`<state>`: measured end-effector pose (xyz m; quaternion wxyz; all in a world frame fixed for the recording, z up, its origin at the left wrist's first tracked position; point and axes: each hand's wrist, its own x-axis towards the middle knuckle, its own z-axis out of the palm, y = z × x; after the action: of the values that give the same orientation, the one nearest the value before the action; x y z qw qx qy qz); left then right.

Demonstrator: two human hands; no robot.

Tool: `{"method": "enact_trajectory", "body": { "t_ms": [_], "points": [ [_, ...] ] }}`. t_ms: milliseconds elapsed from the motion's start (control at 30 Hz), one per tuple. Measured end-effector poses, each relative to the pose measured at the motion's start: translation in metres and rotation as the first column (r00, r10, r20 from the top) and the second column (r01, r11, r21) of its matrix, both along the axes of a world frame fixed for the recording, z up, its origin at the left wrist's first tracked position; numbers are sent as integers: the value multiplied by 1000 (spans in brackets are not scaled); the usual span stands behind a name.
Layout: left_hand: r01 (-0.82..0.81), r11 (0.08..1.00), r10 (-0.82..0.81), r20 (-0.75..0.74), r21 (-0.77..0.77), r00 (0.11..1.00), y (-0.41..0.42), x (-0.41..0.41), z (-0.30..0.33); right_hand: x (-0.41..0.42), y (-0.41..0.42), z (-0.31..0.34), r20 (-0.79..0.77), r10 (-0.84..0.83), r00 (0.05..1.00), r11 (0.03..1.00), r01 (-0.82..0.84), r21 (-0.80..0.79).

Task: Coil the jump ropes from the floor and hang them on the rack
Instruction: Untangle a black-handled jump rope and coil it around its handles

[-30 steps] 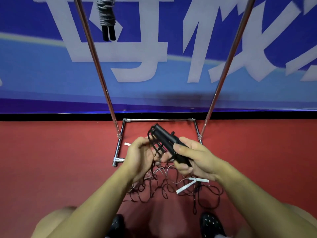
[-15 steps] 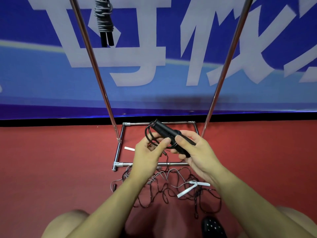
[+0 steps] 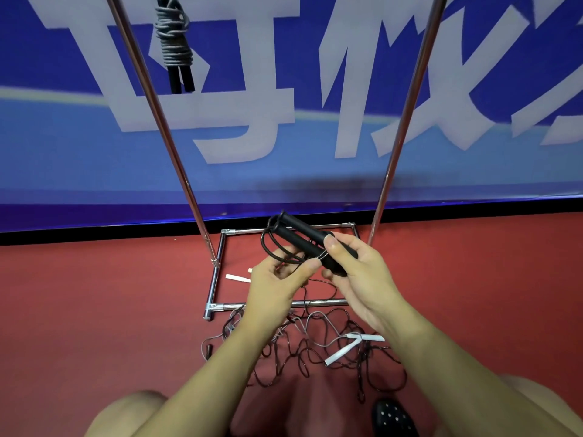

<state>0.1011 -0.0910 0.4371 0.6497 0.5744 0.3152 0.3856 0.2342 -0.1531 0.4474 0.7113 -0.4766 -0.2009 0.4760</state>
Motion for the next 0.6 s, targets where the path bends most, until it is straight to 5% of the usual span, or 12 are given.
{"method": "enact_trajectory", "body": {
  "t_ms": [600],
  "points": [
    [-35, 994, 17, -163, -107, 986, -2, 12, 7, 3, 2, -4, 155, 23, 988, 991, -42, 124]
  ]
}}
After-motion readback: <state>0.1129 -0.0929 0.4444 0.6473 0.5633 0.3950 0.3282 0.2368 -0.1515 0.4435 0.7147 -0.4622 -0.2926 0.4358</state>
